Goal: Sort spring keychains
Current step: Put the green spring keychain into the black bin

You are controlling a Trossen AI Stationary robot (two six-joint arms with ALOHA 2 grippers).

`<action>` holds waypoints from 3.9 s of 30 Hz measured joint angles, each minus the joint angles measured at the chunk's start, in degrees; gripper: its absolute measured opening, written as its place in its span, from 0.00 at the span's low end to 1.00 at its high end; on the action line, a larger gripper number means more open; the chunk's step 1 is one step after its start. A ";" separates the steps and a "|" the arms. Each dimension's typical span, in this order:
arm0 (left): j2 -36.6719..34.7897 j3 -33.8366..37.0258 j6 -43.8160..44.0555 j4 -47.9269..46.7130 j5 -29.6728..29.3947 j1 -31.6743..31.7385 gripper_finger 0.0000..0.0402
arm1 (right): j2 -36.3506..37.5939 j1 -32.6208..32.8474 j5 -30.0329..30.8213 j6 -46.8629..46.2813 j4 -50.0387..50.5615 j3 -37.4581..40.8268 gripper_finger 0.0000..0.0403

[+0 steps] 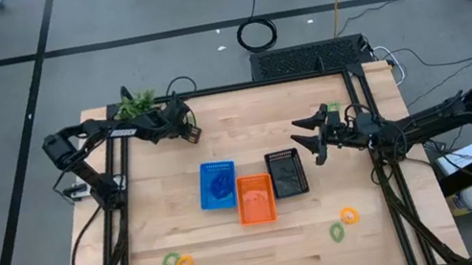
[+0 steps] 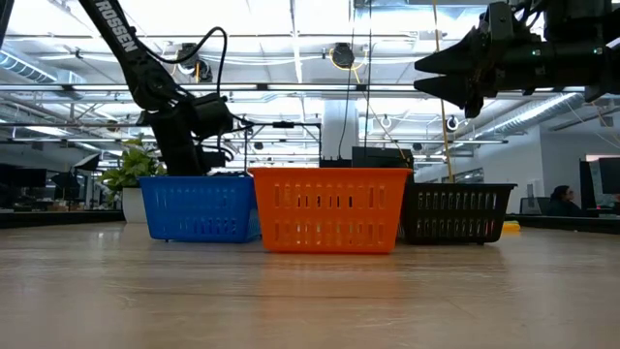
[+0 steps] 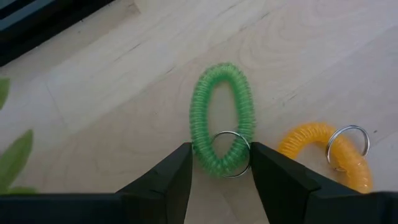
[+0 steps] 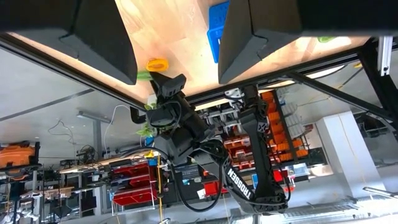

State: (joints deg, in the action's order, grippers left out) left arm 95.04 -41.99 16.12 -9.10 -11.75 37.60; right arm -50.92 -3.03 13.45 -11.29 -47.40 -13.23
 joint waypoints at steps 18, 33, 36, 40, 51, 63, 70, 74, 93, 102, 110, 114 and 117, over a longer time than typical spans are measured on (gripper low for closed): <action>-4.21 0.37 -3.77 -1.49 -0.84 -0.74 0.04 | 0.00 0.00 0.00 0.00 0.07 0.00 0.53; -24.04 0.18 -4.77 -3.08 3.81 -11.52 0.04 | 0.00 0.00 0.31 -0.18 0.05 0.00 0.53; -26.60 0.18 -7.24 -3.17 8.40 -15.60 0.05 | 0.00 0.00 0.35 -0.22 0.05 0.00 0.53; -28.63 0.18 -12.93 -3.11 17.26 -21.62 0.06 | 0.00 0.00 0.19 -1.06 0.09 0.00 0.53; -29.09 0.16 -13.39 0.33 25.70 -30.49 0.06 | -9.44 0.16 -0.09 -0.67 -6.40 -1.17 0.53; -29.04 0.12 -8.62 3.72 28.79 -33.41 0.06 | -35.54 3.92 -0.20 21.38 -5.79 -23.09 0.53; -29.04 0.10 -2.40 4.71 30.06 -33.40 0.04 | -43.31 5.98 -0.39 31.68 -5.00 -32.19 0.53; -29.04 0.10 -2.57 4.67 29.66 -33.40 0.05 | -46.02 7.44 -2.11 31.83 -4.15 -35.26 0.53; -29.04 0.10 -3.30 4.63 29.55 -33.09 0.04 | -48.43 8.24 -3.21 31.91 -4.69 -37.16 0.51; -29.04 0.10 -3.25 4.65 29.17 -33.09 0.07 | -48.43 7.96 -6.23 31.95 -6.89 -37.09 0.32; -29.04 0.10 -2.46 4.63 29.12 -33.09 0.08 | -48.43 6.69 -8.44 32.33 -6.59 -37.07 0.11; -29.04 0.10 -2.43 4.61 29.16 -33.09 0.08 | -48.43 6.38 -12.16 32.38 -6.27 -37.07 0.02; -29.04 0.10 -2.43 4.61 29.16 -33.09 0.08 | -48.43 6.38 -12.22 32.45 -6.13 -37.07 0.02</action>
State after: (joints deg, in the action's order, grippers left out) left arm 66.00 -41.89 13.69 -4.49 17.41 4.51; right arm -99.35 3.36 1.23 21.17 -53.53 -50.30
